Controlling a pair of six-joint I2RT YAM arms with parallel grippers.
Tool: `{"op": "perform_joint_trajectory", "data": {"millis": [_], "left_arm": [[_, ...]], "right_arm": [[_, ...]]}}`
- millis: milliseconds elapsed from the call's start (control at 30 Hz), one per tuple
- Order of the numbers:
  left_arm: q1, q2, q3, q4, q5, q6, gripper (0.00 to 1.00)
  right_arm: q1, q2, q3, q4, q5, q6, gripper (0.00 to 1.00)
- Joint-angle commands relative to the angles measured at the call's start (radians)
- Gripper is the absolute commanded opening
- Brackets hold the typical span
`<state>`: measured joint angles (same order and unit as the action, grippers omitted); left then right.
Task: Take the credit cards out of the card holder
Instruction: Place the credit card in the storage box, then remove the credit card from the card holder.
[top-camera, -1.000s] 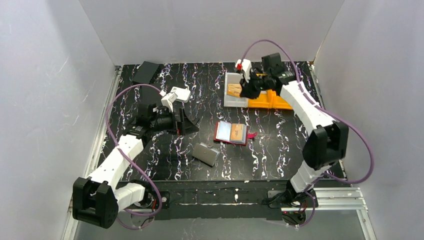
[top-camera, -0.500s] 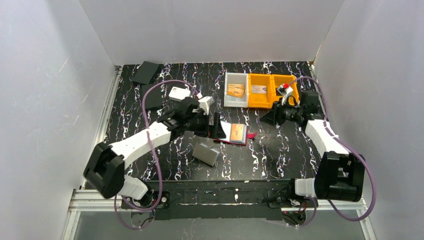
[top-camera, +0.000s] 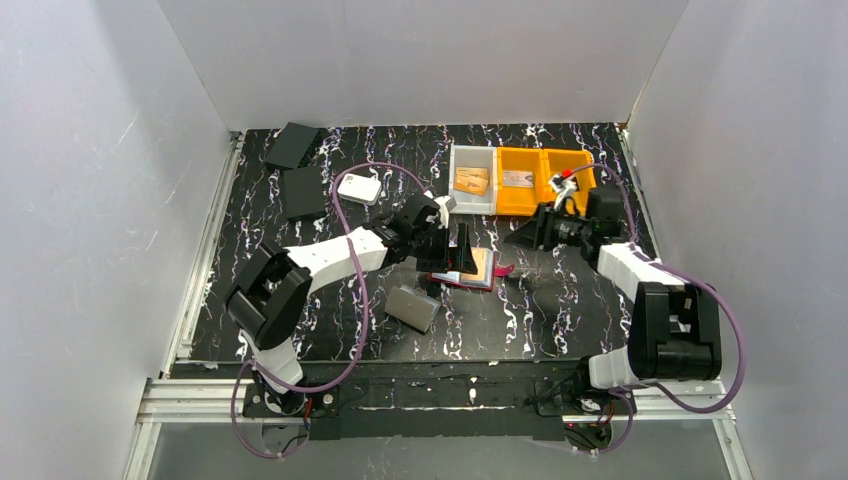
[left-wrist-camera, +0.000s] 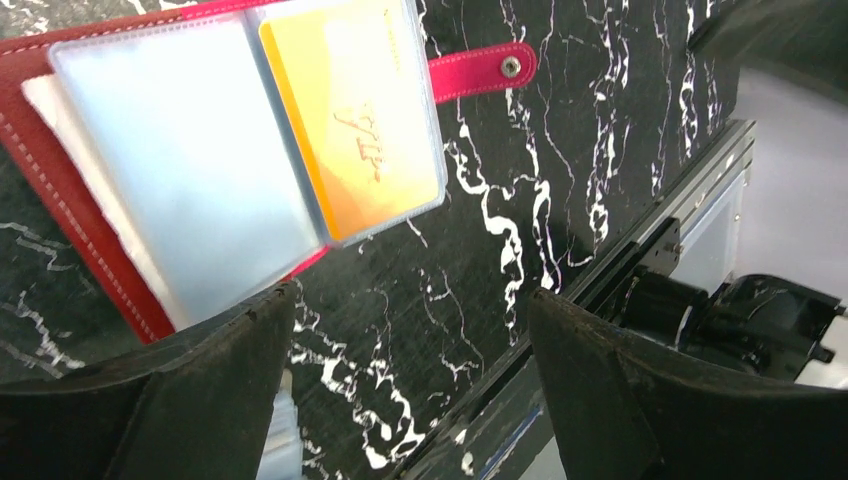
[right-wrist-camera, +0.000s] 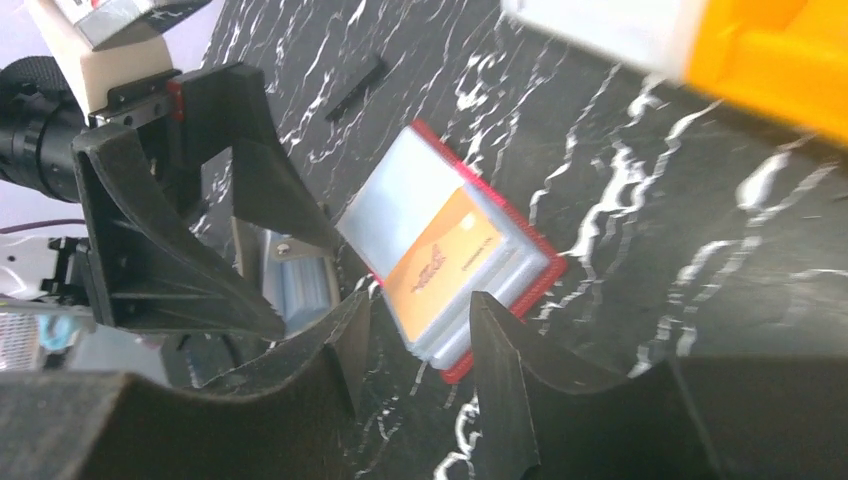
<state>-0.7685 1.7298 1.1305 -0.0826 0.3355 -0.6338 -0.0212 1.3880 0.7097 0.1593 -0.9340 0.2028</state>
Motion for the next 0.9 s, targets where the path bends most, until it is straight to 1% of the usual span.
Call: {"op": "perform_joint_trajectory", "data": {"millis": [0, 67, 167, 233, 567, 667, 800, 867], "left_arm": [[0.002, 0.042, 0.043, 0.075, 0.033, -0.04, 0.83], [0.007, 0.056, 0.033, 0.076, 0.028, -0.041, 0.81], [0.022, 0.063, 0.001, 0.132, 0.022, -0.042, 0.78], [0.028, 0.067, -0.012, 0.142, 0.016, -0.041, 0.77], [0.029, 0.083, -0.01, 0.16, 0.012, -0.001, 0.68], [0.03, 0.099, -0.004, 0.166, 0.021, 0.0, 0.65], [0.03, 0.117, -0.003, 0.176, 0.024, 0.002, 0.64], [0.029, 0.126, -0.004, 0.185, 0.028, 0.003, 0.63]], "right_arm": [[0.127, 0.035, -0.011, 0.032, 0.105, 0.084, 0.5], [0.164, 0.046, -0.023, 0.041, 0.172, 0.123, 0.51], [0.195, 0.05, -0.04, 0.052, 0.308, 0.203, 0.51], [0.206, 0.058, -0.042, 0.052, 0.358, 0.241, 0.51], [0.225, 0.118, -0.05, 0.09, 0.346, 0.34, 0.49], [0.231, 0.136, -0.046, 0.099, 0.33, 0.354, 0.46], [0.244, 0.159, -0.041, 0.098, 0.318, 0.36, 0.39], [0.251, 0.172, -0.036, 0.095, 0.319, 0.359, 0.37]]}}
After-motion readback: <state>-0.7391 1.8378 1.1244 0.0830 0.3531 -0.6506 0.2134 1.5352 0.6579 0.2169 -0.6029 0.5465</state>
